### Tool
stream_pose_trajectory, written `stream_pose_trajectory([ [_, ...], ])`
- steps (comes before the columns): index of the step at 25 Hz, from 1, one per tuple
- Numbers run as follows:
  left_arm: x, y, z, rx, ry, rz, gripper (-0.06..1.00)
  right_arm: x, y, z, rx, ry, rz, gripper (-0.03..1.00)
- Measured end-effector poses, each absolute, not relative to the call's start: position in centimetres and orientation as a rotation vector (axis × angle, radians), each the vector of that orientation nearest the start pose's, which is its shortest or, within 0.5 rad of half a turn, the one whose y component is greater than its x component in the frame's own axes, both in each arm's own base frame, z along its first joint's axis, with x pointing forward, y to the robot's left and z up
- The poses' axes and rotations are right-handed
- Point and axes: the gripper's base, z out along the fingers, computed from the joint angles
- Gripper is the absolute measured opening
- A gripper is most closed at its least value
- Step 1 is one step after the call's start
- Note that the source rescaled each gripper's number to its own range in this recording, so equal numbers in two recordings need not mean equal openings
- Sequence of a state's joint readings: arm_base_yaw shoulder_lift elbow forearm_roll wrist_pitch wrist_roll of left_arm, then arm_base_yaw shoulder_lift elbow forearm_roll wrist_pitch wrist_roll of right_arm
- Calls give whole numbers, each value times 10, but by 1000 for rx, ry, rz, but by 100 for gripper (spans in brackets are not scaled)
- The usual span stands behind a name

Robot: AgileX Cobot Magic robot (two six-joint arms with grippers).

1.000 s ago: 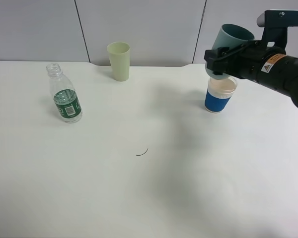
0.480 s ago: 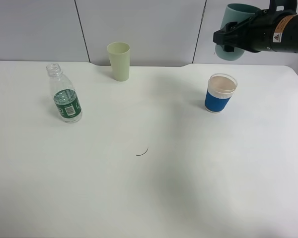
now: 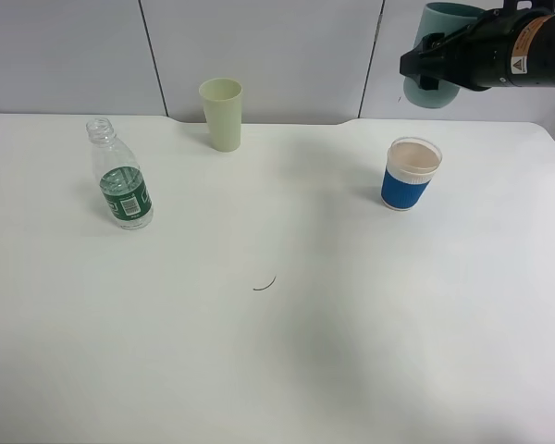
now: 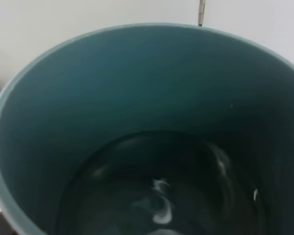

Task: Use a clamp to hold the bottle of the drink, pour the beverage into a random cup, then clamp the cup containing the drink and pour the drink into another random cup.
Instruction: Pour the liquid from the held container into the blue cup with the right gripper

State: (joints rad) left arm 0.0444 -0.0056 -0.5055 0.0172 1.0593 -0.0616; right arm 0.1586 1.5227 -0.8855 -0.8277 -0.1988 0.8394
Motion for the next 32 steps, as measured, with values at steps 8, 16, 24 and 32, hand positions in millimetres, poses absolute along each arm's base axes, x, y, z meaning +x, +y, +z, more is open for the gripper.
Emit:
stream_pose_trajectory([
  [8, -6, 1, 279, -109, 2029, 10, 100, 323, 67, 254, -285, 2029, 262, 0],
  [16, -6, 1, 279, -109, 2029, 10, 100, 320, 56, 256, -241, 2078, 120, 0],
  [24, -6, 1, 279, -109, 2029, 10, 100, 313, 48, 270, -224, 2037, 39, 0],
  [32, -6, 1, 279, -111, 2029, 8, 100, 302, 37, 246, -238, 2107, -110, 0],
])
